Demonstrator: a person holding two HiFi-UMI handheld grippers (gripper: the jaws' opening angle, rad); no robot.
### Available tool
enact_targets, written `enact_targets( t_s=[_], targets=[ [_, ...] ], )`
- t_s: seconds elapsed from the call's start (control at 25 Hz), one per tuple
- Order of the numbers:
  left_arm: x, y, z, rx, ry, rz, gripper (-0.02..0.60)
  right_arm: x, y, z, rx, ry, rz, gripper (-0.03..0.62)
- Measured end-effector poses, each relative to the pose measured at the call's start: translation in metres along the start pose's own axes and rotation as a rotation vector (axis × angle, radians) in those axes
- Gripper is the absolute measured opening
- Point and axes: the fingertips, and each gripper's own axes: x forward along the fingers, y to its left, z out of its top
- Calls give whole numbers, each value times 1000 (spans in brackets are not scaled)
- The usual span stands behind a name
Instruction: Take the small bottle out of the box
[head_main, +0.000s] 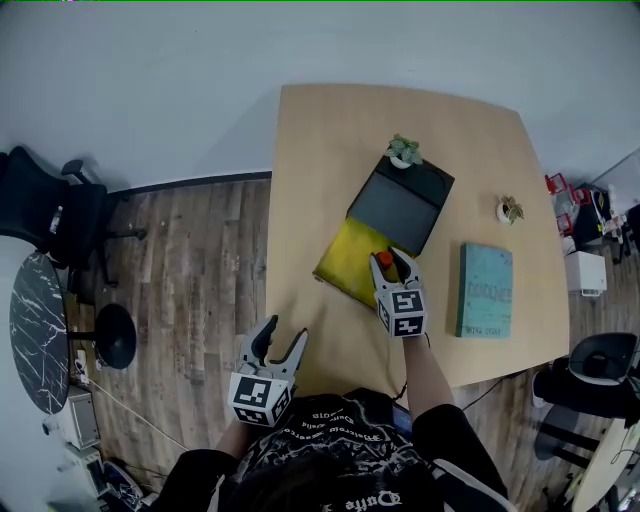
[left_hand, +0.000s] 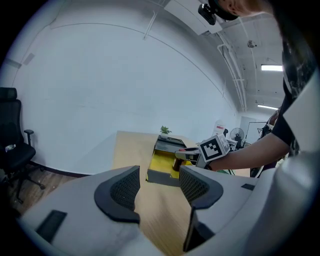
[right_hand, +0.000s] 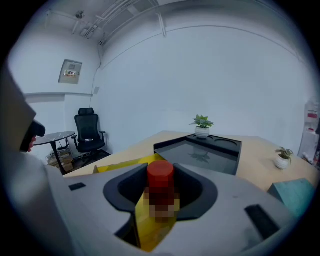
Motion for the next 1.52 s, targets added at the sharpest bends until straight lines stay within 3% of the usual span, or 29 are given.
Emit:
enact_targets(
  t_s=[0.32,0.64,1.0,1.52],
  targets=[
    [1,-4,-5,7,3,-13,252,-5,3,5,3,-2,21,160],
    [-6,-1,-6,-4,-13,-15,252,-39,17,54,10,-107,45,160],
    [-20,-9,-5,4,-53,-59,252,-90,50,95,-66,-185,66,160],
    [-47,-20,-5,13,-84,-154,252,-183,82,108,-47,-241,-19,160]
  ],
)
